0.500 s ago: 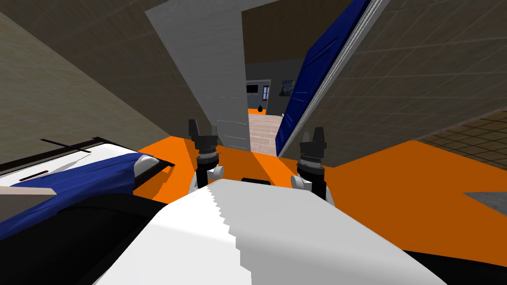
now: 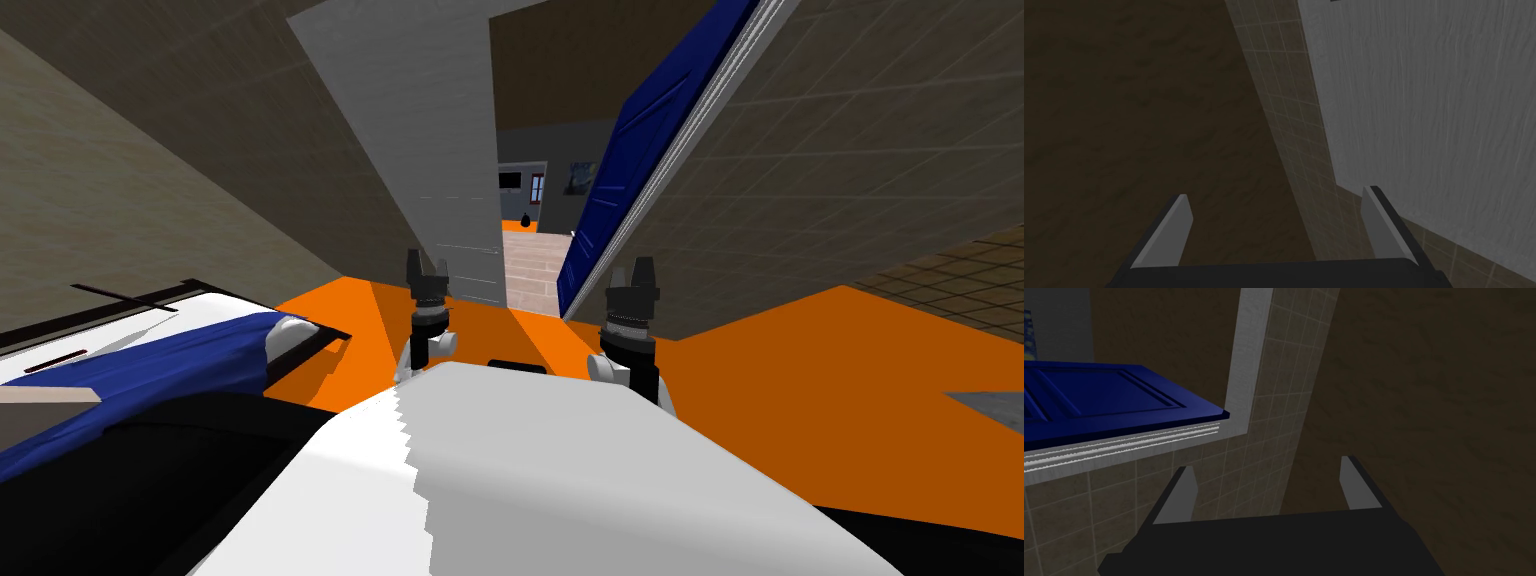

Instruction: Push the door open

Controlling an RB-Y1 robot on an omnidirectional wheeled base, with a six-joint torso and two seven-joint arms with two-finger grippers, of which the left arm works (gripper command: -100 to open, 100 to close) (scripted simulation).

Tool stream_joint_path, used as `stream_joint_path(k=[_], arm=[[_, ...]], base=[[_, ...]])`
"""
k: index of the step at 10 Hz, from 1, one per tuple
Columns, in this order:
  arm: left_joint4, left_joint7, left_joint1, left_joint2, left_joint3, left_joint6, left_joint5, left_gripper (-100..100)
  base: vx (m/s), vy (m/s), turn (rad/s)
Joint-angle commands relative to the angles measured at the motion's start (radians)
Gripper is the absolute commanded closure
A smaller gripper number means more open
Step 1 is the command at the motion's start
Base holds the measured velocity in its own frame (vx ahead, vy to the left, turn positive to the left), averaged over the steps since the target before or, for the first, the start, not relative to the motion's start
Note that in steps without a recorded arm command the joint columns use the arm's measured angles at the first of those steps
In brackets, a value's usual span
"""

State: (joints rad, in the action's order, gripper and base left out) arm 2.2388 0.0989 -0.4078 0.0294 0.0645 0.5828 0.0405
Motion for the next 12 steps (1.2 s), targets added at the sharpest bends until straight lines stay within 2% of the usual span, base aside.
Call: stream_joint_path(k=[1,2,3,4,5,6,7,8,9,10,11,12], arm=[[-0.05,-0.006,0.035,0.003,-0.003,-0.011,-0.002,-100],[-0.08,-0.009,0.059,0.005,-0.004,-0.014,-0.005,-100],[-0.098,-0.009,0.059,0.005,-0.004,-0.014,-0.005,-100],[-0.134,-0.012,0.084,0.008,-0.005,-0.017,-0.007,-100],[-0.142,-0.012,0.084,0.008,-0.005,-0.017,-0.007,-100],[-0.176,-0.015,0.11,0.01,-0.005,-0.021,-0.01,-100],[-0.189,-0.015,0.11,0.01,-0.005,-0.021,-0.01,-100],[-0.226,-0.019,0.138,0.012,-0.006,-0.024,-0.014,-100],[-0.241,-0.019,0.138,0.012,-0.006,-0.024,-0.014,-100],[-0.277,-0.022,0.167,0.015,-0.007,-0.028,-0.017,-100],[-0.292,-0.022,0.167,0.015,-0.007,-0.028,-0.017,-100],[-0.326,-0.026,0.198,0.017,-0.008,-0.032,-0.021,-100]], base=[[0.086,0.052,-0.005],[0.087,0.047,-0.01],[0.065,0.035,-0.004],[0.054,0.036,-0.001],[0.038,0.03,-0.003],[0.039,0.03,-0.004],[0.042,0.032,-0.004],[0.046,0.033,-0.005],[0.045,0.029,-0.006],[0.058,0.044,0.0],[0.051,0.035,-0.008],[0.065,0.039,-0.003]])
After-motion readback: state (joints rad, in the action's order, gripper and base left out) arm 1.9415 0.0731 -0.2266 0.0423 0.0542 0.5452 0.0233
